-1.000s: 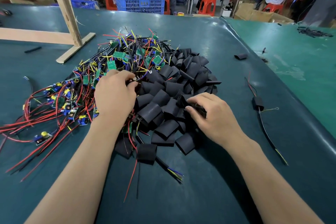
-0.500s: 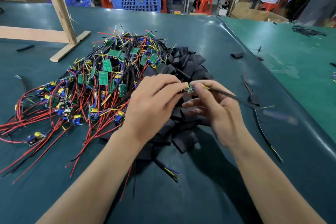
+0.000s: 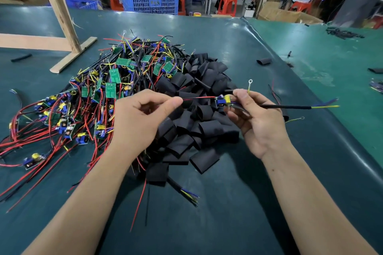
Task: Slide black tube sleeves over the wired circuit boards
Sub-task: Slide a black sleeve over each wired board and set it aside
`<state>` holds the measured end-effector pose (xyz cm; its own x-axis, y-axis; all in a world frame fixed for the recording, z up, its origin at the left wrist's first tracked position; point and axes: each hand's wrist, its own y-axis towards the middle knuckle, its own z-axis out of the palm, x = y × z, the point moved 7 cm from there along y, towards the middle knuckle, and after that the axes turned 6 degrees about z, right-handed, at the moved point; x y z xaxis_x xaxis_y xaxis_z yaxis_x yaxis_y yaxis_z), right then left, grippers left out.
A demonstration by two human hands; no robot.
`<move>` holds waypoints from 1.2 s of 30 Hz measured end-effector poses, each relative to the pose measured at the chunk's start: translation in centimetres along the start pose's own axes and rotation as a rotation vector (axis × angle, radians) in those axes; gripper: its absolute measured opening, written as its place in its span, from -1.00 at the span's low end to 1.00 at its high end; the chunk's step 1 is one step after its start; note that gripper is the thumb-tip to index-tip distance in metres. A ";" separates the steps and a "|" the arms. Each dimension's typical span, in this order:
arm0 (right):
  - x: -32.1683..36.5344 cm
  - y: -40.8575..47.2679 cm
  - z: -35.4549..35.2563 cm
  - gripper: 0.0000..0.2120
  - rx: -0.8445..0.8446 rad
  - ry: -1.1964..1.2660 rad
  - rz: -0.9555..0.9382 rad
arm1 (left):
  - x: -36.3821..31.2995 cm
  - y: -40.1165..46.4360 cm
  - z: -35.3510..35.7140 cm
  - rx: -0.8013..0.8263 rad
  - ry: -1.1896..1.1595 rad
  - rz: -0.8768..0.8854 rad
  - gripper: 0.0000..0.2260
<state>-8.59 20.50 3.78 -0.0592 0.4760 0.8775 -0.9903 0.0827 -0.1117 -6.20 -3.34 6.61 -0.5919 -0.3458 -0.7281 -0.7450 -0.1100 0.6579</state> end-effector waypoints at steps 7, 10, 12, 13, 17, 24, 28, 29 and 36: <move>-0.1 -0.1 0.6 -0.84 0.104 0.045 0.006 | 2.6 -0.9 1.8 -0.235 -0.876 -0.617 -0.89; -0.2 -0.1 0.8 -0.81 0.105 0.056 0.002 | 2.5 -0.4 1.4 -0.251 -0.912 -0.576 -0.87; -0.4 -0.2 1.0 -0.83 0.123 0.091 0.029 | 2.4 -0.1 1.5 -0.213 -0.962 -0.553 -0.84; -0.5 -0.2 1.2 -0.82 0.137 0.110 0.045 | 2.2 -0.1 1.6 -0.182 -0.993 -0.546 -0.83; -1.2 -0.6 1.9 -0.78 0.167 0.091 0.068 | 1.2 -0.6 2.9 0.000 -0.753 -0.468 -0.77; -1.0 -0.4 1.8 -0.79 0.129 0.021 -0.015 | 1.8 -1.5 4.1 0.032 -0.548 -0.470 -0.79; -1.2 -0.1 1.4 -0.85 0.081 0.010 -0.030 | 1.4 -1.5 4.3 0.023 -0.637 -0.465 -0.81; -1.3 -0.1 1.2 -0.84 0.053 -0.025 -0.039 | 1.4 -1.5 4.1 -0.020 -0.601 -0.457 -0.83; -1.8 0.0 0.9 -0.84 0.004 -0.025 -0.039 | 2.8 -1.4 3.2 -0.108 -0.524 -0.474 -0.80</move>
<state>-8.63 18.81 2.64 -0.0234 0.4502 0.8926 -0.9925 0.0970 -0.0750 -7.81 -1.19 3.09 -0.3023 0.2523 -0.9192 -0.9400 -0.2388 0.2436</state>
